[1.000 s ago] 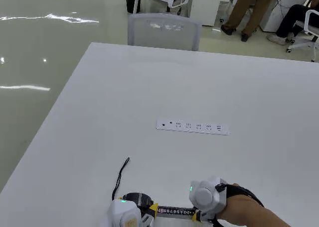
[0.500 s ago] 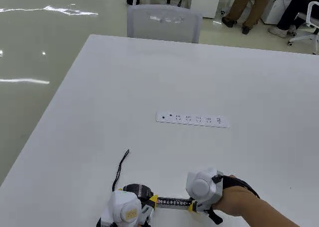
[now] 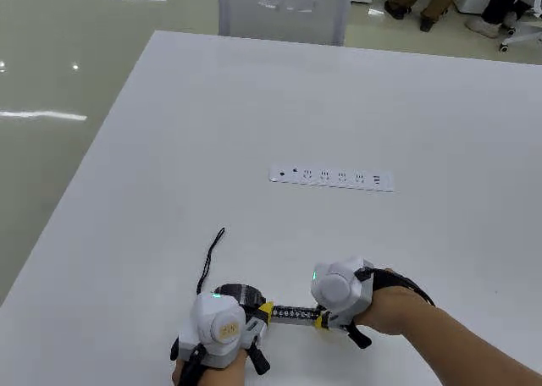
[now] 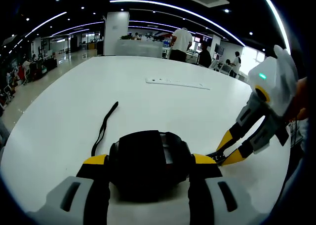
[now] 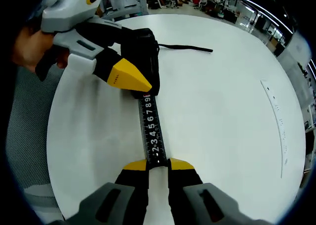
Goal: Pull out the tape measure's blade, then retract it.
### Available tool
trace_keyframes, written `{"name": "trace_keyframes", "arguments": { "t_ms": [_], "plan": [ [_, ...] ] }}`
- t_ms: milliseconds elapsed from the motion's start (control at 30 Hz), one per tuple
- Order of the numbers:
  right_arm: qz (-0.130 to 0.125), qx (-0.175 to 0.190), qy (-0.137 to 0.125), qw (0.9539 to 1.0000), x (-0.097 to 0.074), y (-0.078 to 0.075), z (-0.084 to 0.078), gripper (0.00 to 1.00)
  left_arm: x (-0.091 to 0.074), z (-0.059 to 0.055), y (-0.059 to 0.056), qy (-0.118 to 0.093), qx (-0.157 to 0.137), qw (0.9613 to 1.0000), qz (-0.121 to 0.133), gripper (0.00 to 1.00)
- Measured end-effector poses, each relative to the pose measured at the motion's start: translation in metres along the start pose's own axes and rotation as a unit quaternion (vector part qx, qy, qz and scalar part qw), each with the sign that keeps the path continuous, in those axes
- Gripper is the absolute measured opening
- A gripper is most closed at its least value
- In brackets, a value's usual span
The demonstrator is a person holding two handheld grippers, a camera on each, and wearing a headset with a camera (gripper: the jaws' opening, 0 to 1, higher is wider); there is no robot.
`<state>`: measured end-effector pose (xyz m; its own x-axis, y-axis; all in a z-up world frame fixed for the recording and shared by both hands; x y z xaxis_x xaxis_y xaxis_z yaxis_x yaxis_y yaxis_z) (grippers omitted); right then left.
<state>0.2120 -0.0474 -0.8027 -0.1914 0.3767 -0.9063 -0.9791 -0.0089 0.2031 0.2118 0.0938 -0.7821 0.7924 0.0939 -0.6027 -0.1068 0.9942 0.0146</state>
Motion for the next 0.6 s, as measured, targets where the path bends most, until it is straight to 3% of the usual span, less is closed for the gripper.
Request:
{"name": "trace_keyframes", "arguments": {
  "t_ms": [600],
  "plan": [
    [0.0,-0.001,-0.015,0.9999,0.005,0.003,0.019,0.13,-0.003,0.0,-0.002,0.001,0.001,1.0,-0.003,0.61]
  ]
}}
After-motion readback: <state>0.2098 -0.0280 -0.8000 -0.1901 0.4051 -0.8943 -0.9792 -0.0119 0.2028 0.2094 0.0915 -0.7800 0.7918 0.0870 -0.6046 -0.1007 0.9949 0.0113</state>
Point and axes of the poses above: the centre of the closed fingertips' face, and the gripper's own axes: x roughly forward along the fingers, y roughly to its left, z roughly out of its top, the point moved 1 cm from there along -x, roughly backward along the fingers, and after that the axes turned 12 degrees about z, right-handed, at the moved point
